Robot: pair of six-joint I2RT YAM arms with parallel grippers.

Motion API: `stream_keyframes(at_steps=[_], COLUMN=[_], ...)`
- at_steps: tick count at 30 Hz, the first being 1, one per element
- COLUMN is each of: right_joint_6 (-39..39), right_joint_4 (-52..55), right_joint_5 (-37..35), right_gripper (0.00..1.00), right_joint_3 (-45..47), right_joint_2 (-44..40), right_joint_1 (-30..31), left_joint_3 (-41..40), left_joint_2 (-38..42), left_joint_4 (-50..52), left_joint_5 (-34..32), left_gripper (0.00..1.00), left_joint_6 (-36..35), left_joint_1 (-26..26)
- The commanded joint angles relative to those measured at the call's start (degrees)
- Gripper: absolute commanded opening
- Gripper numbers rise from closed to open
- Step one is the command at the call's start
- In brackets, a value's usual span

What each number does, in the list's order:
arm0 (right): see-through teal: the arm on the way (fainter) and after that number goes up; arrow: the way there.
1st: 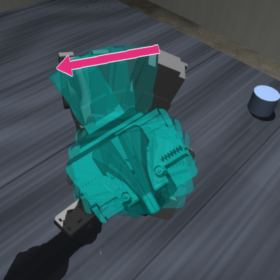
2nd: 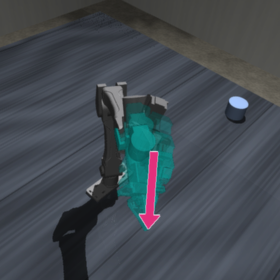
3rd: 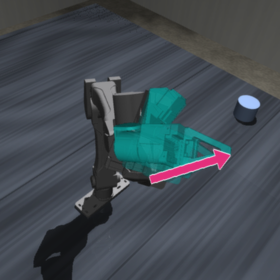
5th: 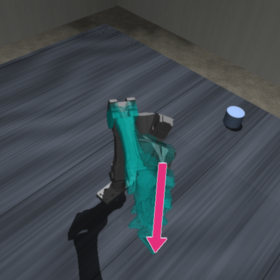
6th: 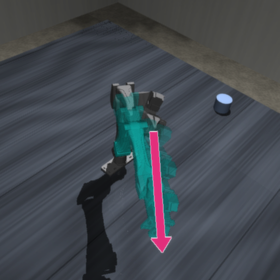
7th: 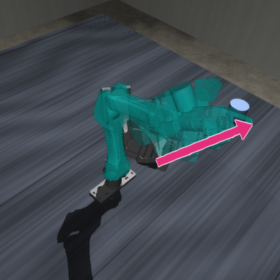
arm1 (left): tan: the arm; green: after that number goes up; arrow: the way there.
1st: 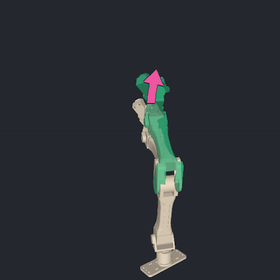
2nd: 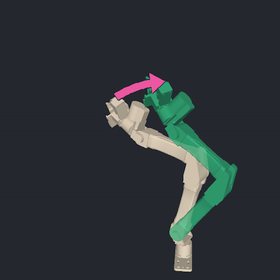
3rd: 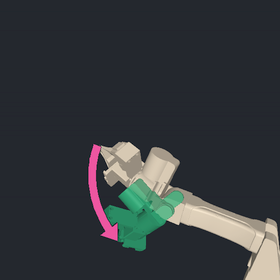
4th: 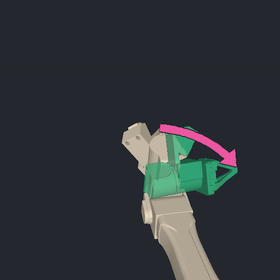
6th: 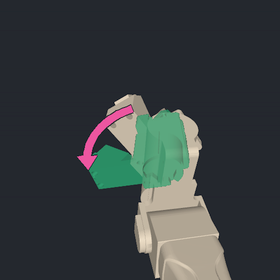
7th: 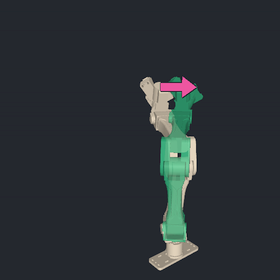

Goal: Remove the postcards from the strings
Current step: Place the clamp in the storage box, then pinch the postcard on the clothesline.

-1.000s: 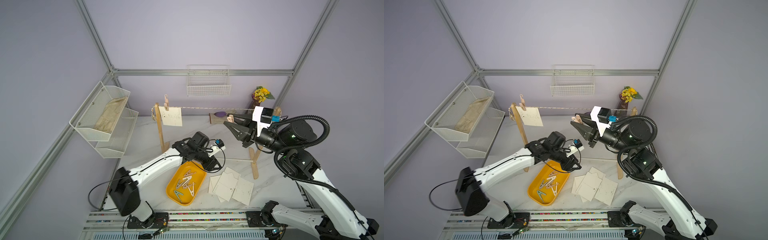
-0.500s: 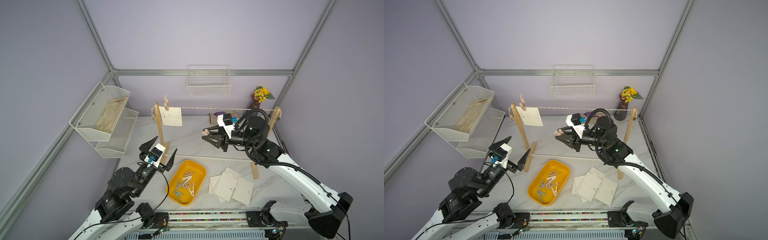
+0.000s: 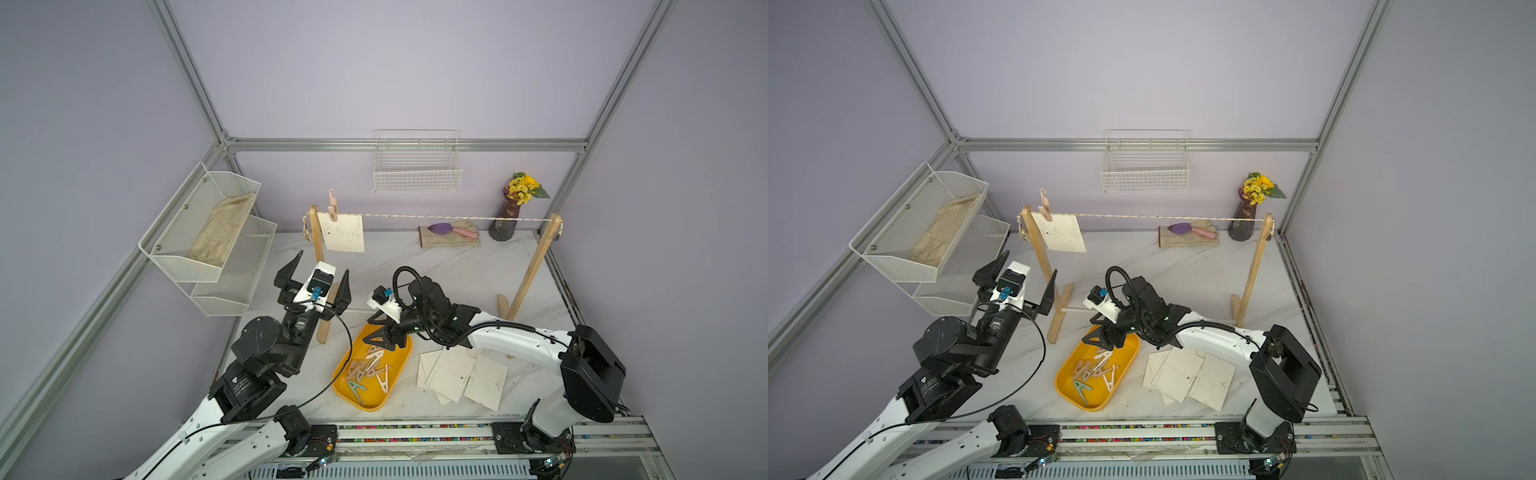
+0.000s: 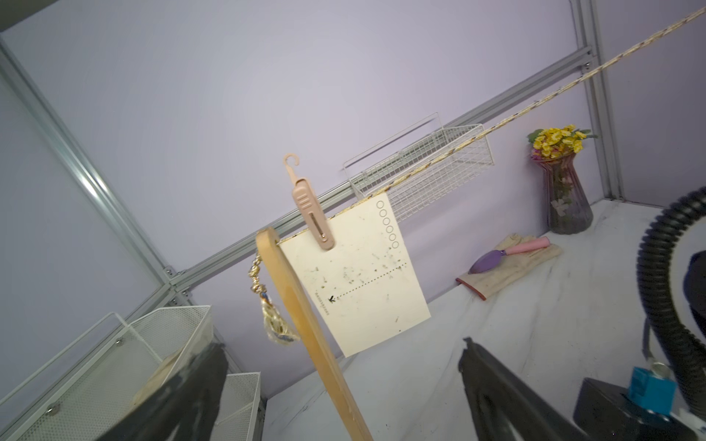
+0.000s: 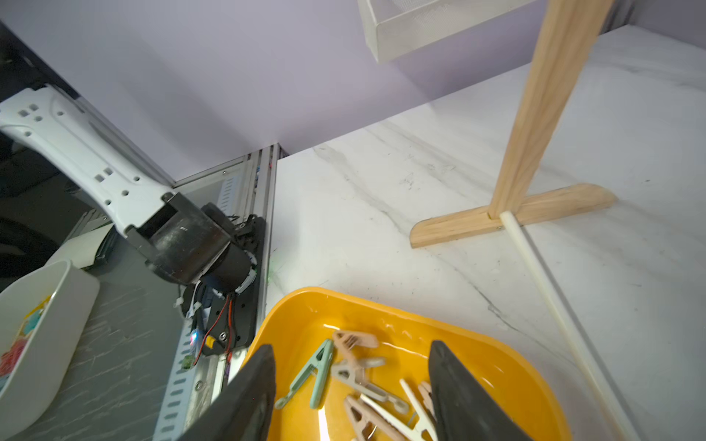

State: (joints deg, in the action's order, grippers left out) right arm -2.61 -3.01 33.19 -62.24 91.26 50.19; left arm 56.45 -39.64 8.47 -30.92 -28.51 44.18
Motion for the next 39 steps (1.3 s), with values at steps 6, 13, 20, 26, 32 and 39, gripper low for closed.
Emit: stream_keyframes(at_steps=[6, 13, 20, 26, 32, 39], right_joint_6=[-1.58, 1.96, 5.43, 5.34, 3.58, 2.13], right_joint_4=[-1.94, 0.69, 15.48, 21.05, 22.43, 23.92], right_joint_5=[-9.97, -11.95, -4.76, 2.77, 7.36, 8.73], right_gripper=[0.69, 0.7, 0.74, 0.8, 0.84, 0.86], right_joint_3=[-5.83, -17.79, -48.55, -67.68, -76.0, -81.09], right_joint_2=[-10.76, -13.63, 3.75, 17.05, 24.07, 27.43], right_joint_1=[-1.05, -6.23, -8.31, -10.36, -10.91, -10.96], left_joint_3=[8.75, 2.17, -14.56, -20.84, -21.79, -19.02], left_joint_2=[-5.43, -7.4, -6.92, -8.77, -9.79, -14.85], left_joint_4=[11.47, 4.0, -23.65, -33.5, -32.4, -31.73], left_joint_5=[30.76, 53.53, 61.91, 58.06, 49.09, 39.57], left_gripper=[0.92, 0.92, 0.92, 0.91, 0.89, 0.87], left_joint_6=[19.84, 36.02, 61.08, 66.07, 58.49, 43.49], left_joint_1=[-18.59, -30.15, -35.46, -35.56, -34.96, -27.63])
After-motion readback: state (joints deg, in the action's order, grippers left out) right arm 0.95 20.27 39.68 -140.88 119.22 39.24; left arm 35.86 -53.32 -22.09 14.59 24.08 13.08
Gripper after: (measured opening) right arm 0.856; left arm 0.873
